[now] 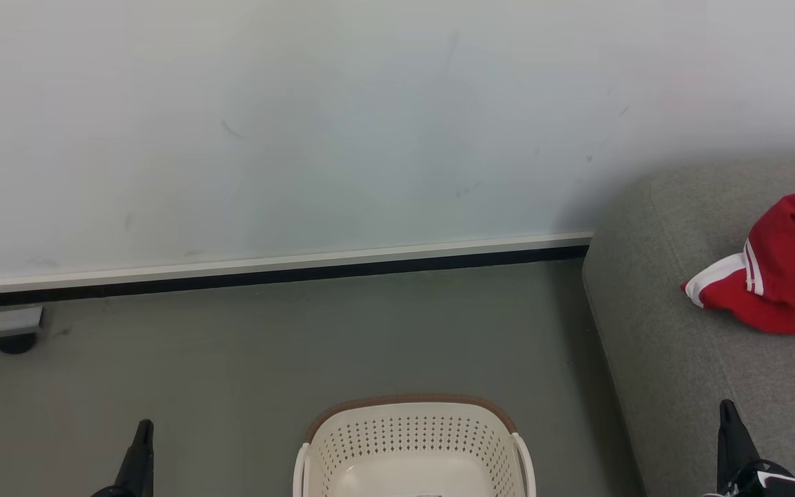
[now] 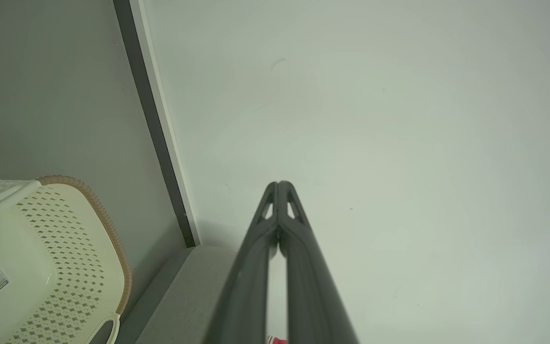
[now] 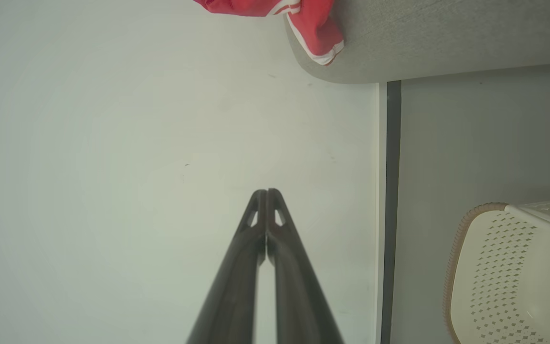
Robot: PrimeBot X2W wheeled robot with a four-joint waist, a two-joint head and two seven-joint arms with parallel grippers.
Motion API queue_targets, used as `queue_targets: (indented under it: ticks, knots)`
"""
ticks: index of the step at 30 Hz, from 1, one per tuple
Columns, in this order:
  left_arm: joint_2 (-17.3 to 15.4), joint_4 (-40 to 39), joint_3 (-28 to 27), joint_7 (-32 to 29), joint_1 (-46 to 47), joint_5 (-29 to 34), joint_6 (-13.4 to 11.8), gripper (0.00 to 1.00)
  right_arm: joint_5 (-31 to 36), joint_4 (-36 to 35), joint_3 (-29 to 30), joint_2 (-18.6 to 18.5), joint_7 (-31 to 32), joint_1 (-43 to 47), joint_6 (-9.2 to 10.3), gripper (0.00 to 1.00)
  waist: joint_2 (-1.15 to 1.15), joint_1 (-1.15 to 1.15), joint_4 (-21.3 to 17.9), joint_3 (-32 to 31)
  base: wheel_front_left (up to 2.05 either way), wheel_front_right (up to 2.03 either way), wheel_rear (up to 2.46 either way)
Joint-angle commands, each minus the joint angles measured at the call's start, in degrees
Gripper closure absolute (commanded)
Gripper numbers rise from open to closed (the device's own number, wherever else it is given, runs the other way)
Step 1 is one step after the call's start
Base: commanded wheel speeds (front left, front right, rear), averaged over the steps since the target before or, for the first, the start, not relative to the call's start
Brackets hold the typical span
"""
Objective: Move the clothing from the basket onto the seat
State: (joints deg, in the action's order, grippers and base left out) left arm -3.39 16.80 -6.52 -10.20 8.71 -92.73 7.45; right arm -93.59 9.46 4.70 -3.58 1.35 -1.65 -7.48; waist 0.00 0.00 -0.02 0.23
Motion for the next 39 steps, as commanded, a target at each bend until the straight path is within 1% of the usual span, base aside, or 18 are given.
queue_targets:
  ticks: [1, 39]
  knots:
    - [-0.04, 0.24, -0.17, -0.23, 0.47, 0.24, 0.13, 1.0, 0.01, -0.1, 0.07, 0.13, 0.12, -0.08, -0.02, 1.0, 0.0, 0.0, 0.0, 0.0, 0.0, 0.0, 0.0]
    - [0.23, 0.24, -0.56, -0.48, 0.51, 0.68, 0.14, 1.0, 0.35, -0.05, 0.44, 0.41, 0.51, -0.12, -0.02, 1.0, 0.0, 0.0, 0.0, 0.0, 0.0, 0.0, 0.0]
